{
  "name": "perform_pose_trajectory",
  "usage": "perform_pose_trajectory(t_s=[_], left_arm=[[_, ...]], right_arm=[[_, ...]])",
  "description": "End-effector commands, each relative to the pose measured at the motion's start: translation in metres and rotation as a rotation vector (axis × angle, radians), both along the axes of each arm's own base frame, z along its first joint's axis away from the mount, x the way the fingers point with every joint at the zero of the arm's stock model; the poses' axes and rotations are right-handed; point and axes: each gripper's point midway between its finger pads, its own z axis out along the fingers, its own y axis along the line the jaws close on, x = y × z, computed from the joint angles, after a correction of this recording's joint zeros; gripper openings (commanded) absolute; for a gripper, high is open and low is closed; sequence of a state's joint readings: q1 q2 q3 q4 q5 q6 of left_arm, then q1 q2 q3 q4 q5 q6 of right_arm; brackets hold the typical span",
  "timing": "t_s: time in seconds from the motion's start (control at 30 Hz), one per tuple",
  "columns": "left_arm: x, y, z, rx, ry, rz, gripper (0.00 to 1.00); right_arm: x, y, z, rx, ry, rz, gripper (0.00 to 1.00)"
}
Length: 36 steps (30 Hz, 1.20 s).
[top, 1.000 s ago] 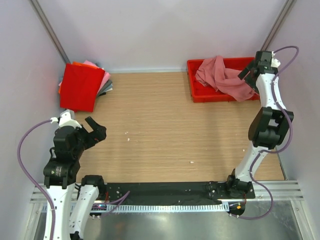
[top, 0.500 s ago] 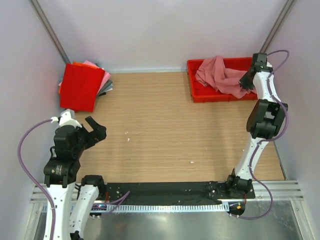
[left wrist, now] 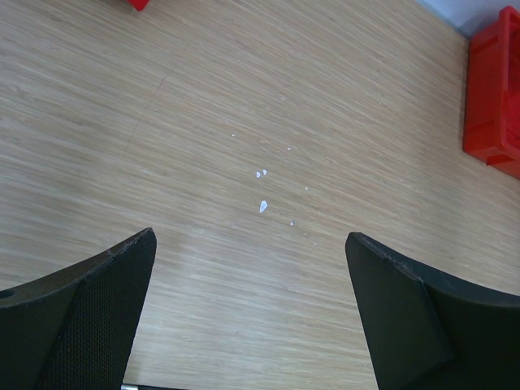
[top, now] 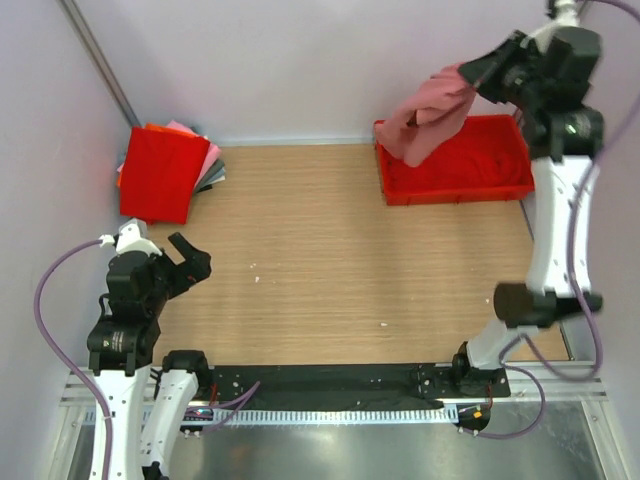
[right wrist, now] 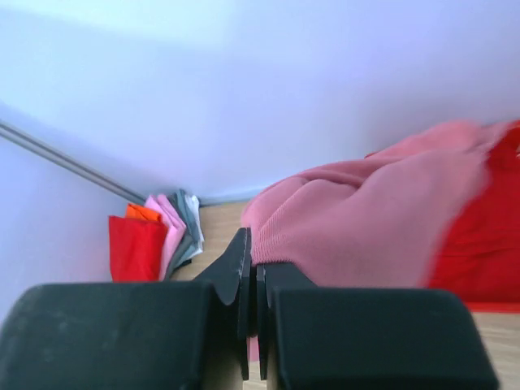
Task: Fold and stack the t-shirts
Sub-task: Move the tshirt to the center of the board, then flatten the tshirt out
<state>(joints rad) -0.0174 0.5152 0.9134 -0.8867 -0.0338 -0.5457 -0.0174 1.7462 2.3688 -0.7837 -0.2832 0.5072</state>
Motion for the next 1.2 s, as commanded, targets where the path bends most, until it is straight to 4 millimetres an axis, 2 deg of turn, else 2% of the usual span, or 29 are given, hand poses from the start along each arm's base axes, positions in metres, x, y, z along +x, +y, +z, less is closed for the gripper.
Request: perform_pose_trajectory(t_s=[0.0,0.03,0.07,0.1,0.13,0.17,0.23,0.27,0.33,0.37,0.43,0.6,0.7,0.73,0.77,0.8,0.83,0.87,0.9,0.93,0.97,1.0,1.03,1.07,1.17], left_arm=[[0.006,0.003,0.008,0.005,-0.037,0.014,1.0],[0.006,0.004,0.008,0.006,-0.037,0.017,1.0],[0.006,0.003,0.008,0.006,-0.037,0.015,1.0],[0.006,0.003,0.008,0.005,-0.036,0.014,1.0],[0.006,0.003,0.008,0.006,-0.036,0.015,1.0],[0.006,0.003,0.008,0.006,-0.036,0.015,1.0],[0.008,0.004,0.007,0.007,-0.028,0.017,1.0],[0.008,0.002,0.008,0.007,-0.028,0.004,1.0],[0.01,-0.003,0.01,0.0,-0.017,-0.023,1.0],[0.011,-0.003,0.008,-0.005,-0.002,-0.02,1.0],[0.01,-0.02,0.005,-0.06,0.038,-0.1,1.0],[0.005,-0.041,-0.016,-0.141,0.136,-0.16,1.0],[0.003,-0.056,-0.037,-0.166,0.202,-0.187,1.0],[0.0,-0.069,-0.041,-0.161,0.222,-0.231,1.0],[0.005,-0.073,-0.05,-0.155,0.262,-0.214,1.0],[0.002,-0.096,-0.051,-0.137,0.267,-0.294,1.0],[0.004,-0.105,-0.056,-0.111,0.283,-0.308,1.0],[0.012,-0.112,-0.065,-0.065,0.311,-0.275,1.0],[0.014,-0.126,-0.069,-0.04,0.32,-0.3,1.0],[0.003,-0.153,-0.073,-0.009,0.332,-0.391,1.0],[0.003,-0.169,-0.089,0.027,0.382,-0.416,1.0],[0.004,-0.188,-0.091,0.004,0.372,-0.442,0.96],[-0.005,-0.208,-0.098,0.007,0.386,-0.495,0.9],[-0.003,-0.223,-0.115,0.019,0.414,-0.506,0.82],[-0.01,-0.247,-0.139,0.015,0.458,-0.546,0.77]], right_arm=[[-0.061,-0.035,0.031,-0.033,-0.102,-0.103,0.01],[-0.076,-0.04,0.024,-0.048,-0.089,-0.14,0.01],[-0.066,-0.048,-0.029,-0.058,0.043,-0.173,0.04],[-0.07,-0.055,-0.058,-0.066,0.124,-0.209,0.17],[-0.073,-0.074,-0.085,-0.086,0.197,-0.32,0.48],[-0.075,-0.085,-0.139,-0.115,0.34,-0.377,0.99],[-0.089,-0.104,-0.205,-0.18,0.555,-0.459,1.0],[-0.101,-0.106,-0.241,-0.201,0.66,-0.455,1.0],[-0.11,-0.104,-0.265,-0.203,0.7,-0.446,1.0],[-0.122,-0.103,-0.274,-0.189,0.708,-0.454,1.0],[-0.127,-0.103,-0.268,-0.176,0.661,-0.47,1.0],[-0.153,-0.108,-0.248,-0.199,0.621,-0.511,1.0],[-0.163,-0.096,-0.239,-0.169,0.575,-0.465,1.0],[-0.165,-0.092,-0.239,-0.16,0.562,-0.447,1.0],[-0.168,-0.084,-0.248,-0.152,0.575,-0.42,1.0],[-0.17,-0.077,-0.246,-0.13,0.557,-0.391,1.0],[-0.172,-0.07,-0.256,-0.121,0.576,-0.365,1.0],[-0.172,-0.065,-0.258,-0.114,0.577,-0.345,1.0],[-0.173,-0.06,-0.261,-0.112,0.581,-0.325,1.0],[-0.176,-0.056,-0.266,-0.11,0.591,-0.307,1.0],[-0.177,-0.054,-0.267,-0.112,0.594,-0.297,1.0],[-0.18,-0.053,-0.27,-0.119,0.603,-0.289,1.0],[-0.183,-0.052,-0.269,-0.13,0.594,-0.283,1.0],[-0.187,-0.054,-0.271,-0.14,0.601,-0.287,1.0],[-0.197,-0.057,-0.273,-0.172,0.606,-0.284,1.0]])
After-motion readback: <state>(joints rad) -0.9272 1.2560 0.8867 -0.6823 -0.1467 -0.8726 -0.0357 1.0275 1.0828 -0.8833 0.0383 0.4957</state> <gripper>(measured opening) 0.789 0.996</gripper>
